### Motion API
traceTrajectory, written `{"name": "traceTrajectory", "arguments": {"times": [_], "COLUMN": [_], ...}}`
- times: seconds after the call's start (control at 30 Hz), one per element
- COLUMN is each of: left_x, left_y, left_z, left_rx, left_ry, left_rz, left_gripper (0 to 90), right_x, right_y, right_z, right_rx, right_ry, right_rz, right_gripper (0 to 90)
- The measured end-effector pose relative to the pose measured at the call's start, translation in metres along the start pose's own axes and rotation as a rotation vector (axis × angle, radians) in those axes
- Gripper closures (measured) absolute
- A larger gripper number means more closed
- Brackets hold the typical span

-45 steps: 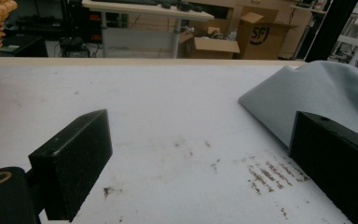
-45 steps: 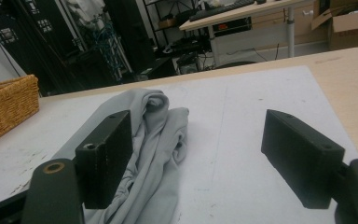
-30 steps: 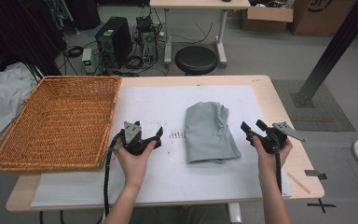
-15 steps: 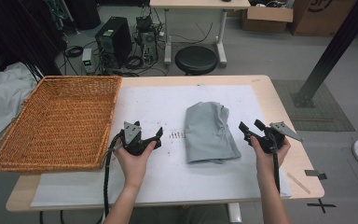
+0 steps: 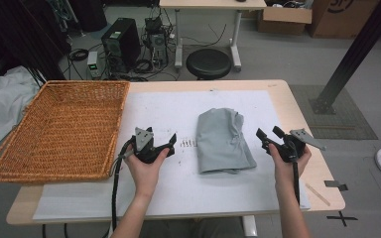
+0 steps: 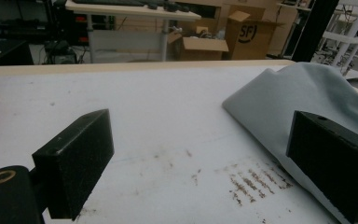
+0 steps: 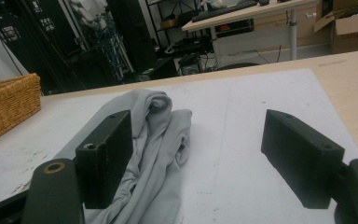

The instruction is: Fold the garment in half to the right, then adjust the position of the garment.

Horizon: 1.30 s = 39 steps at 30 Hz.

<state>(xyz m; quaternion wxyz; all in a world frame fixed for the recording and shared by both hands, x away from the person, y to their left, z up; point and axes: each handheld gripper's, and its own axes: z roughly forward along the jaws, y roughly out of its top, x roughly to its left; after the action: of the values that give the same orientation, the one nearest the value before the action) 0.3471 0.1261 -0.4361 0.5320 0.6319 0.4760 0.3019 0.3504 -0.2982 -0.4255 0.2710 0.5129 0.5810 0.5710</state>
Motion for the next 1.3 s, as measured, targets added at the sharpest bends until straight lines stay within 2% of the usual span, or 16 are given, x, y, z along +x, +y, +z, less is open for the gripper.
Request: {"name": "traceTrajectory", "arguments": {"times": [0.3,0.53,0.63,0.73,0.83,0.93,1.0,1.17,1.23,1.3], "left_x": [-0.001,-0.008,-0.011,-0.013,-0.016,-0.019,-0.019,-0.024,-0.024,-0.024], "left_y": [0.001,0.005,0.007,0.01,0.012,0.016,0.02,0.029,0.03,0.028], "left_z": [0.0,-0.002,0.001,0.007,0.019,0.035,0.049,0.078,0.09,0.104], "left_rx": [-0.004,-0.015,-0.034,-0.026,-0.025,0.003,0.011,0.034,0.061,0.082], "left_ry": [-0.002,-0.009,-0.017,-0.024,-0.075,-0.136,-0.188,-0.256,-0.298,-0.333], "left_rz": [-0.006,-0.008,-0.02,-0.015,-0.033,-0.053,-0.088,-0.049,-0.071,-0.12], "left_gripper": [8.1,8.3,9.3,11.0,15.4,18.6,22.9,26.9,28.5,30.7], "right_x": [-0.002,-0.002,-0.002,-0.001,-0.002,-0.003,-0.004,-0.008,-0.011,-0.013], "right_y": [0.0,0.003,0.004,0.005,0.005,0.006,0.007,0.008,0.007,0.007], "right_z": [-0.002,-0.007,-0.008,-0.008,-0.008,-0.009,-0.01,-0.014,-0.016,-0.016], "right_rx": [-0.004,-0.014,-0.019,-0.024,-0.023,-0.024,-0.028,-0.04,-0.041,-0.037], "right_ry": [0.0,0.002,0.005,0.007,0.006,0.006,0.006,0.007,0.005,0.002], "right_rz": [0.003,0.003,0.004,0.003,0.0,0.0,0.001,0.001,0.001,-0.003], "right_gripper": [25.3,25.4,25.4,25.4,25.4,25.4,25.4,25.5,25.5,25.6]}}
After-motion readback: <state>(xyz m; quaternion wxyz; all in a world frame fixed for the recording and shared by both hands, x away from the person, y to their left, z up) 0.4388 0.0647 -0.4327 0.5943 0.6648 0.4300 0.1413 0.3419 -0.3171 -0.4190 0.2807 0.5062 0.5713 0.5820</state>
